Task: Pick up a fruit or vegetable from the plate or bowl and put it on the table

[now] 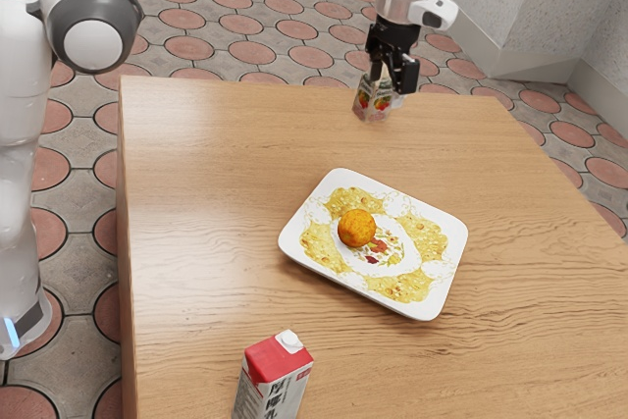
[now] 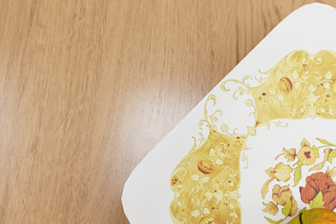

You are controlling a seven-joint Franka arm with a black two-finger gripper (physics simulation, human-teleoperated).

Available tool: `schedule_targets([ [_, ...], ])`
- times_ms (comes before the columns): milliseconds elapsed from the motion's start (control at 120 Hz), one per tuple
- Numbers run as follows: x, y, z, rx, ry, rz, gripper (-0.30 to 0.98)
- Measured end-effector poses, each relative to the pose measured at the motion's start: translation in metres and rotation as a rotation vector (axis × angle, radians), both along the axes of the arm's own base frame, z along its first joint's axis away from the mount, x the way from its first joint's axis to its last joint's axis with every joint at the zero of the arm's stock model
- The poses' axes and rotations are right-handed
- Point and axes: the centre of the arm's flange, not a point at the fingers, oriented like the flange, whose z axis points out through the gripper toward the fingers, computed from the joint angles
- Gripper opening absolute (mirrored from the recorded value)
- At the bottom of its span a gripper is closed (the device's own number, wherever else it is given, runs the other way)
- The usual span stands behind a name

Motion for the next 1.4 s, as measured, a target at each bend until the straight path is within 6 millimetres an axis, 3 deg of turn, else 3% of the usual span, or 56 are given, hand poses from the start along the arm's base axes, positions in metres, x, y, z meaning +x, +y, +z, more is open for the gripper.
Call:
schedule_targets([
  [150,0.000,0.012,0.000,-0.017,-0.004,0.028,0.69],
  [425,0.001,0.014,-0.002,-0.040,-0.003,0.038,0.69],
  [542,-0.006,0.013,0.013,-0.055,-0.015,0.039,0.69],
  [592,-0.005,0.003,0.011,-0.069,-0.002,0.022,0.69],
  [683,0.004,-0.019,-0.014,-0.131,0.062,-0.012,0.69],
  [758,0.006,-0.048,-0.030,-0.165,0.120,-0.027,0.69],
  [858,0.004,-0.095,-0.045,-0.127,0.165,-0.026,0.69],
  [1017,0.009,-0.135,-0.079,-0.055,0.178,0.043,0.69],
  [1075,0.001,-0.141,-0.102,-0.027,0.197,0.078,0.69],
  [1108,-0.014,-0.141,-0.111,-0.012,0.204,0.098,0.69],
  [1158,-0.035,-0.142,-0.118,0.001,0.193,0.127,0.69],
  [1208,-0.043,-0.143,-0.122,0.006,0.175,0.155,0.69],
  [1400,-0.053,-0.142,-0.097,-0.015,0.076,0.259,0.69],
])
